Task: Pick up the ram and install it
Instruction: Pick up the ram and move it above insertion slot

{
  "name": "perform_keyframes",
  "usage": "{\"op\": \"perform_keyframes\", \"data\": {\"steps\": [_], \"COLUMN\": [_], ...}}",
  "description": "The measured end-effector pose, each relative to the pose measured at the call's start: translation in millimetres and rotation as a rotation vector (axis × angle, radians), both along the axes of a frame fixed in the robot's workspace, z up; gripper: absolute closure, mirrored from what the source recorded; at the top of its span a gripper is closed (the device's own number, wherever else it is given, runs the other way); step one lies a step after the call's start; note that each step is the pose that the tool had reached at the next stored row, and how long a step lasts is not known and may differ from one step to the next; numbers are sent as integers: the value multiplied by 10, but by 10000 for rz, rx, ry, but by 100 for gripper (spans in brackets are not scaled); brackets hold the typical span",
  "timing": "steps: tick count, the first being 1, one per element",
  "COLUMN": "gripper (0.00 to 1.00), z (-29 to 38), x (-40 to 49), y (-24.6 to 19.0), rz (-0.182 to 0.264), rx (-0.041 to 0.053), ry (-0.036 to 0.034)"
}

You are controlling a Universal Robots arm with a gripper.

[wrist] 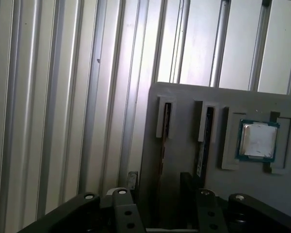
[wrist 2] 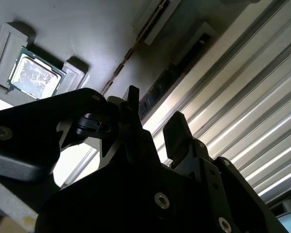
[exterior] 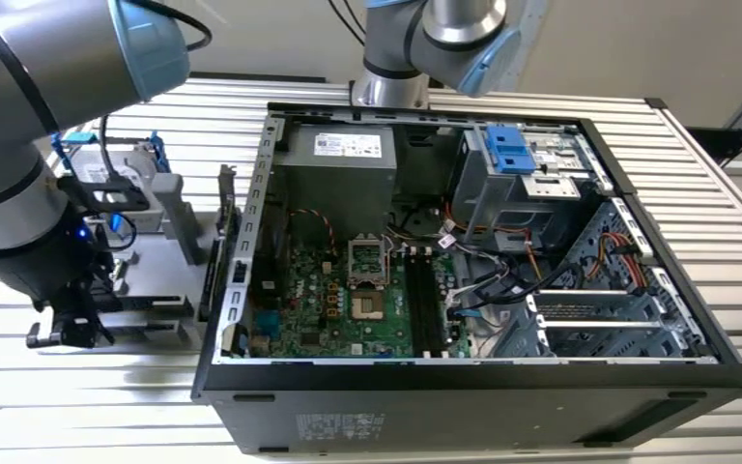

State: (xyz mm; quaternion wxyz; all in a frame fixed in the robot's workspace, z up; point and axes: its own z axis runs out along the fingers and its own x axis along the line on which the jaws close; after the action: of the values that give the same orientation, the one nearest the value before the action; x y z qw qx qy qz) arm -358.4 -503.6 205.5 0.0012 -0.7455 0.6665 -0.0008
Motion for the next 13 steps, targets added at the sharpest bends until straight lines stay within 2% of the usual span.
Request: {"op": "perform_keyframes", "data": {"steps": [6, 13], "gripper": [0, 0], "z": [-101, -103], "x": [0, 0], "y": [5, 5], "rz": [4, 3], "rx": [-1, -10], "ry": [0, 1]}}
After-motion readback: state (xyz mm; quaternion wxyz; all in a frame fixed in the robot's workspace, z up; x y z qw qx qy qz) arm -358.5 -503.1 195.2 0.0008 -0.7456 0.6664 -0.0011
